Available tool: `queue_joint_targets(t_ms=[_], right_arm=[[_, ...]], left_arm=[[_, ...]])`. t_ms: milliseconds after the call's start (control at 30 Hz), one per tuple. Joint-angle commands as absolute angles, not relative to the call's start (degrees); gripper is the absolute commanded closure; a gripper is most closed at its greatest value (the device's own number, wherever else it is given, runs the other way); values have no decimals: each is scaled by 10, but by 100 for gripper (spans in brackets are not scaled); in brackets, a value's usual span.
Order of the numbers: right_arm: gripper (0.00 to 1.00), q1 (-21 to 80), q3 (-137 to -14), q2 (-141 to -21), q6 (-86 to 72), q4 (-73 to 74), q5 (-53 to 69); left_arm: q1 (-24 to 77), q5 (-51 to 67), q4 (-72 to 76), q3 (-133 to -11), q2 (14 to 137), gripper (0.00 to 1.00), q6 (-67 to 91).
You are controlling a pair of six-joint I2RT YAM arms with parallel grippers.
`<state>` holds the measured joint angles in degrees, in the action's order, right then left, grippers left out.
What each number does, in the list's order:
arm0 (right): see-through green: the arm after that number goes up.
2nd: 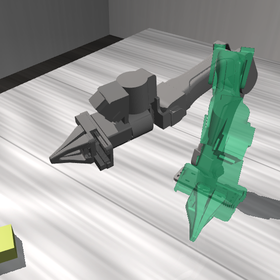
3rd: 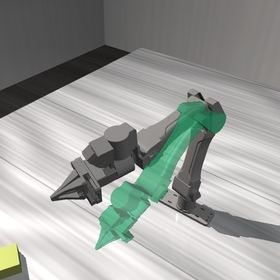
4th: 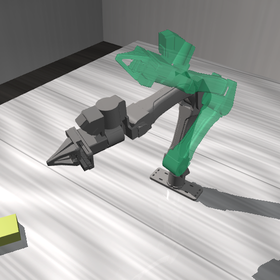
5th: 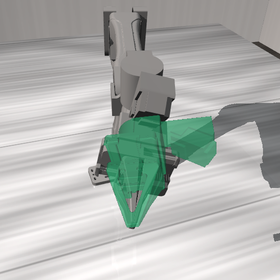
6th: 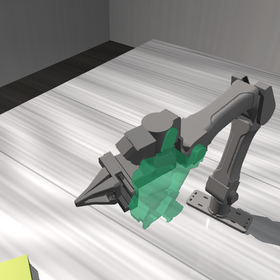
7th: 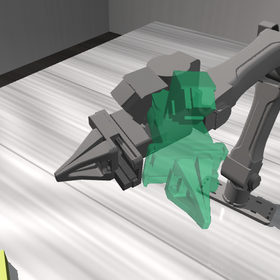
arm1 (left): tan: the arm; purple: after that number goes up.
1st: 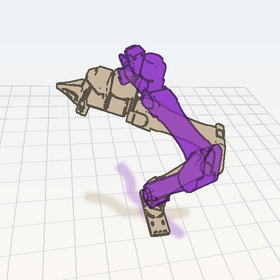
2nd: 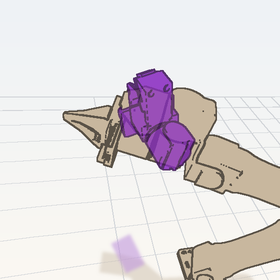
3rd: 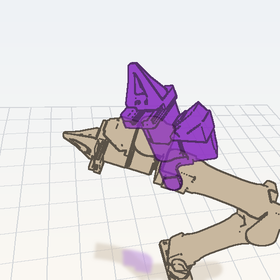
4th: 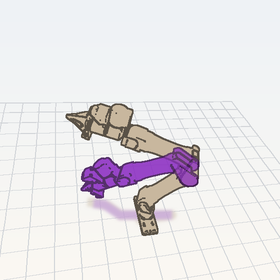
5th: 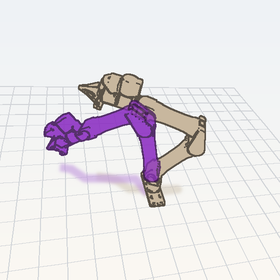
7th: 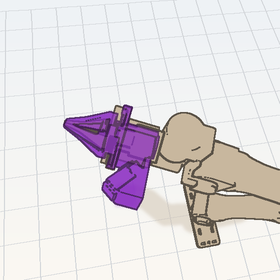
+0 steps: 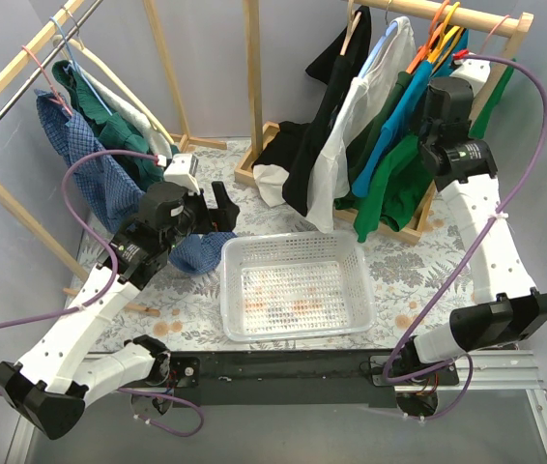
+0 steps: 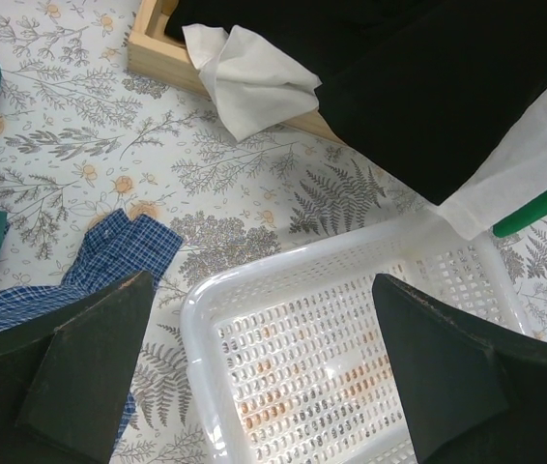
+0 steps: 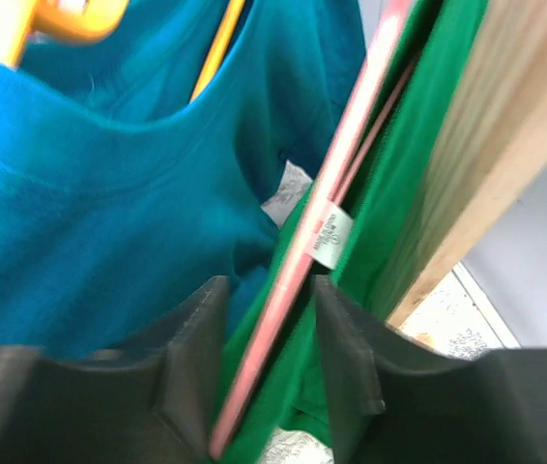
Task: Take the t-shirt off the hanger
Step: Pick up the hanger from the clothesline.
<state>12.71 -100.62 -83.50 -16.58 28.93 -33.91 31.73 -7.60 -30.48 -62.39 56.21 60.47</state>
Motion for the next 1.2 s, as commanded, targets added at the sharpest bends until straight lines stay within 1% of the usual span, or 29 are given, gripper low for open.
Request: queue_joint_targets(t_ms=[0, 33, 100, 133, 167, 200, 600, 733, 867, 900, 933, 1000, 1167], right_arm=[[64, 123, -1003, -831, -181, 251, -331], [74, 123, -1005, -831, -182, 252, -331], [83, 123, -1008, -826, -182, 256, -333], [92, 124, -1015, -824, -181, 257, -333], [97, 123, -1020, -822, -181, 260, -334], [99, 123, -1025, -820, -180, 265, -335], [99, 124, -1107, -776, -163, 291, -332], [99, 124, -1109, -751, -155, 322, -295], [99, 124, -1036, -673, -153, 362, -250], [99, 124, -994, -656, -149, 373, -242], [99, 123, -977, -623, -149, 382, -221], [99, 124, -948, -595, -145, 417, -196], [99, 123, -911, -531, -110, 493, -51]], left_arm=[[319, -76, -320, -619, 541, 2, 606], [319, -76, -321, -618, 540, 2, 606], [319, -76, -321, -616, 537, 2, 606], [319, -76, -319, -615, 536, 2, 606], [319, -76, -320, -614, 535, 2, 606], [319, -76, -320, -614, 536, 2, 607], [319, -65, -317, -630, 544, 2, 603], [319, -57, -314, -635, 547, 2, 599], [319, -47, -304, -638, 546, 2, 592], [319, -41, -297, -638, 547, 2, 587], [320, -39, -294, -637, 548, 2, 587], [320, -25, -286, -641, 551, 2, 583], [319, -1, -266, -653, 575, 2, 579]])
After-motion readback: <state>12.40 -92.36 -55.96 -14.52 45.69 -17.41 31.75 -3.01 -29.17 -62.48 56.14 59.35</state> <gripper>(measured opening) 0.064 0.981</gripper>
